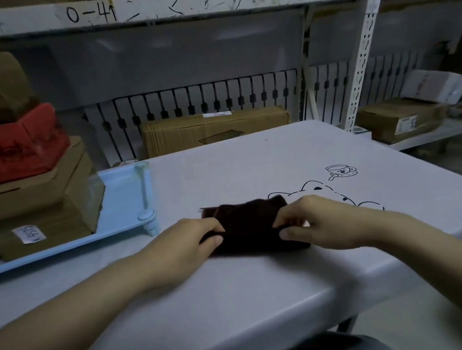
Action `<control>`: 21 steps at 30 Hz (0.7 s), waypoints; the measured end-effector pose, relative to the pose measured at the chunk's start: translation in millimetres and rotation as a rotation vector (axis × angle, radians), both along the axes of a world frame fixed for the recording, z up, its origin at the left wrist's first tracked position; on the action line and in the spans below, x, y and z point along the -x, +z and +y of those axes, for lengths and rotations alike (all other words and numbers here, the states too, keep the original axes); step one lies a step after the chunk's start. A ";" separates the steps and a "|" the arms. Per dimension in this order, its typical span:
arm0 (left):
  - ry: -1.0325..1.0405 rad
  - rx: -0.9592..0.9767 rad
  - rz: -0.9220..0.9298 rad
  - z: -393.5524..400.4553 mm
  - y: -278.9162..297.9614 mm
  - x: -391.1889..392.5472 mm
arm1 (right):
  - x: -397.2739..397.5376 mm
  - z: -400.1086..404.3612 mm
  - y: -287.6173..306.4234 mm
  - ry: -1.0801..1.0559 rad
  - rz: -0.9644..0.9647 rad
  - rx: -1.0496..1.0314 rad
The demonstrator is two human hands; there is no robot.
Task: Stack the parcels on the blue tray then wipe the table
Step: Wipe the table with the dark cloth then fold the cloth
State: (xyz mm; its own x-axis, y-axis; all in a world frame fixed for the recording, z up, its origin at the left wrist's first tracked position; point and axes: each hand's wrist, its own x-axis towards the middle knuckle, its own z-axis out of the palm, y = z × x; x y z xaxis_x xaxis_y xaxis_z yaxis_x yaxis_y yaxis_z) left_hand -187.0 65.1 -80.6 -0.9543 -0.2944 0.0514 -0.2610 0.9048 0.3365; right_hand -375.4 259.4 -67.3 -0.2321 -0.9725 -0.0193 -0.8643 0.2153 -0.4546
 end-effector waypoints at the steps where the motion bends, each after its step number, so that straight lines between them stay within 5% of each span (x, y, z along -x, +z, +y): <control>1: -0.025 -0.079 -0.029 -0.1 8.7 -0.7 | -1.2 3.9 5.9 0.001 -0.110 -0.020; 4: 0.016 -0.079 0.025 -4.4 30.8 16.8 | 12.0 -3.1 15.8 -0.095 -0.285 0.118; 8: 0.214 0.007 0.172 -10.8 30.4 40.8 | 35.5 -25.9 0.3 -0.328 0.230 0.170; 14: 0.227 -0.012 0.207 -4.8 8.3 15.3 | 17.6 -37.4 -42.2 0.189 0.434 0.037; 21: 0.325 -0.184 0.241 -11.9 -2.5 -33.2 | -36.3 -64.1 -70.1 0.089 0.297 -0.003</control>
State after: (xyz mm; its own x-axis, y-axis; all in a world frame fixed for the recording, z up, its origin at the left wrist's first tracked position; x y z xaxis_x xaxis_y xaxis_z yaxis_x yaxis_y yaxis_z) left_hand -153.9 53.2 -83.1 -0.7776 -0.6026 0.1797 -0.4166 0.7078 0.5705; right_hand -339.1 195.3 -137.5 -0.1421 -0.9893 0.0340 -0.9747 0.1338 -0.1789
